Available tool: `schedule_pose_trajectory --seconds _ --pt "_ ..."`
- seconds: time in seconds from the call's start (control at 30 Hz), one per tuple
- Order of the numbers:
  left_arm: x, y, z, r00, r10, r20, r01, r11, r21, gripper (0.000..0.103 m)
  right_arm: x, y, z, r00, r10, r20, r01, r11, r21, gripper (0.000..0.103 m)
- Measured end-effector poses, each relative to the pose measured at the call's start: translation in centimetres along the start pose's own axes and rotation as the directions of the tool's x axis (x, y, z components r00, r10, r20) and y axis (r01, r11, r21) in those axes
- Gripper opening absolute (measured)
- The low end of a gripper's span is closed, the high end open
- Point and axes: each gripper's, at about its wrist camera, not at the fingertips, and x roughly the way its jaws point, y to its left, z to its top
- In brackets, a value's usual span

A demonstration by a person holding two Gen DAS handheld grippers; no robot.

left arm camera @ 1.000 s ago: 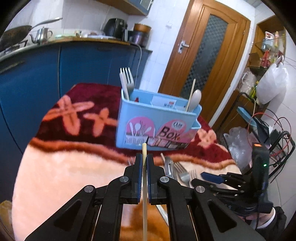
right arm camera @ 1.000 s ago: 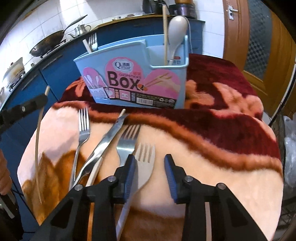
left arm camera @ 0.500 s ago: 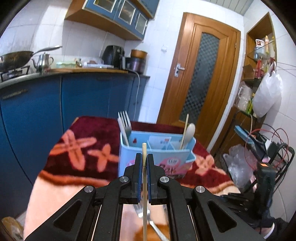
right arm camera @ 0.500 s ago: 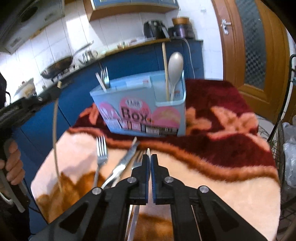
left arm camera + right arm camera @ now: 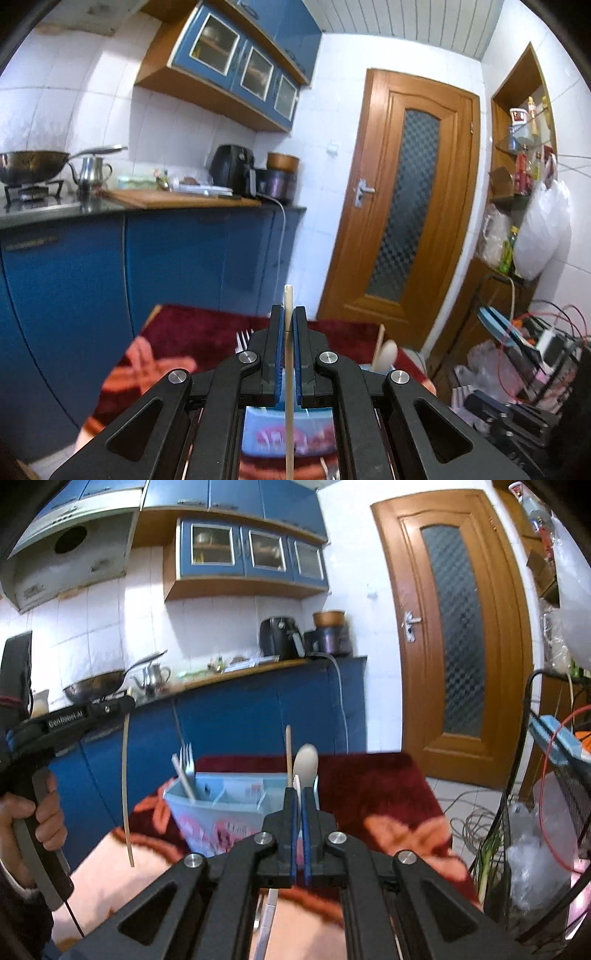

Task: Organize utensils
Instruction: 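Lift the chopstick and fork up toward the blue caddy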

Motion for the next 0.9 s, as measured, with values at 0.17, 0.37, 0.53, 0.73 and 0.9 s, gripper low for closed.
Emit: schedule_pose_trajectory --seconds 0.17,0.37,0.53,0.73,0.9 --pt "1.1 0.2 1.9 0.998 0.020 0.059 -0.020 1.000 -0.015 0.004 1.0 0.2 2.1 0.999 -0.010 0.048 0.010 1.000 0.004 0.004" --pt "2.6 0.0 3.4 0.989 0.037 0.141 -0.036 0.999 -0.012 0.004 2.8 0.6 4.3 0.993 -0.044 0.108 0.046 0.999 -0.016 0.004" --pt "4.0 -0.9 3.7 0.978 0.054 0.200 -0.062 0.998 0.032 0.004 5.2 0.8 5.8 0.982 -0.080 0.173 0.084 0.996 -0.017 0.004" --pt "5.9 -0.8 3.4 0.968 0.076 0.241 -0.086 0.996 0.031 0.005 8.0 0.8 5.9 0.967 -0.111 0.229 0.119 0.993 -0.019 0.004" --pt "7.3 -0.3 1.8 0.968 0.082 0.236 -0.089 0.996 0.021 0.005 9.6 0.8 5.3 0.951 -0.158 0.266 0.176 0.983 -0.047 0.004"
